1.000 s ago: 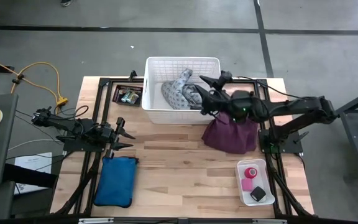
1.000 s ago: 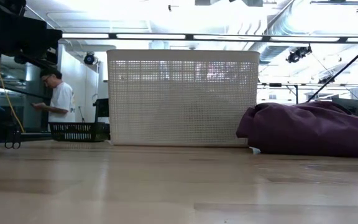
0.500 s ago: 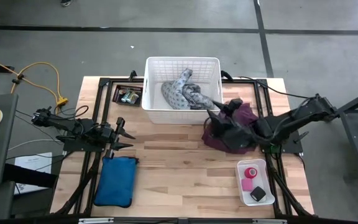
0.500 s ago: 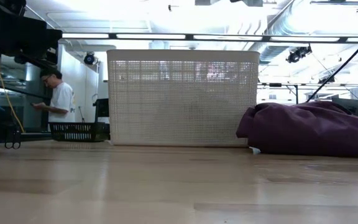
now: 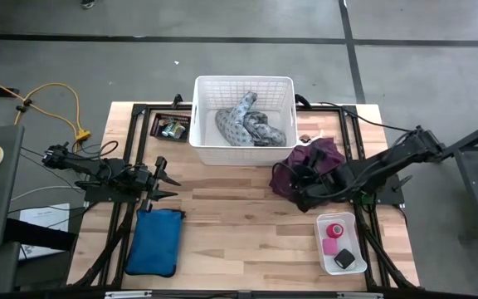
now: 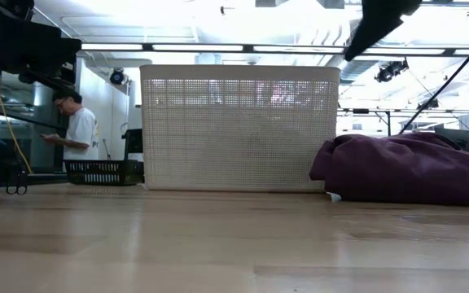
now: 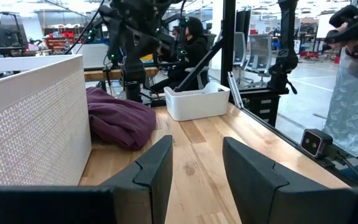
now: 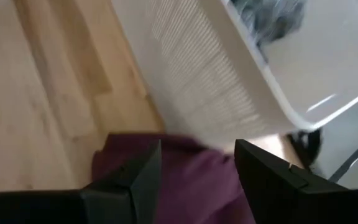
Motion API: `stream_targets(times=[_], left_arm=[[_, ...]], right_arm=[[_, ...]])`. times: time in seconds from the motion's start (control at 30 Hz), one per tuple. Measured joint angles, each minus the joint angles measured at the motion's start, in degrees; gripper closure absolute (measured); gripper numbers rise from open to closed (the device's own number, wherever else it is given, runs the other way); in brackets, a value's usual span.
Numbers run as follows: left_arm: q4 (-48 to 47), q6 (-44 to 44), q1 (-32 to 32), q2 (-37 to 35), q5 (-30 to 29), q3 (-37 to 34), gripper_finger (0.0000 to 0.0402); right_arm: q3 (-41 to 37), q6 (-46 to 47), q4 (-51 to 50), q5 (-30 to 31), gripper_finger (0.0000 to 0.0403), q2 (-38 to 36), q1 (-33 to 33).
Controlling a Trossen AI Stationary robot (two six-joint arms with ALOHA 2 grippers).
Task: Pick & place medical supplies in basket/bin
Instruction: Put the maroon patient gown into the large white bin
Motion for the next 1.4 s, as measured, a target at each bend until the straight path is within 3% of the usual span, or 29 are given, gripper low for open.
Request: stream_targets(times=[0.3, 0.8, 1.03, 1.4], left_arm=[[0.0, 0.0, -0.01, -0.02, 0.0, 0.0, 0.0267], [0.0, 0.02, -0.01, 0.0, 0.02, 0.0, 0.0267], [0.0, 0.0, -0.02, -0.02, 0.0, 0.0, 0.0267], [0.0, 0.0, -0.02, 0.0, 0.02, 0.0, 0.0267]], right_arm=[[0.0, 2.09, -2.35, -2.84, 0.021, 4.73, -0.21], [-0.02, 8.09, -4.95, -15.19, 0.021, 17.76, -7.0], [-0.82, 9.08, -5.08, -21.3, 0.021, 20.24, -9.65], [-13.07, 9.07, 9.77, -30.48, 0.021, 20.0, -12.66]])
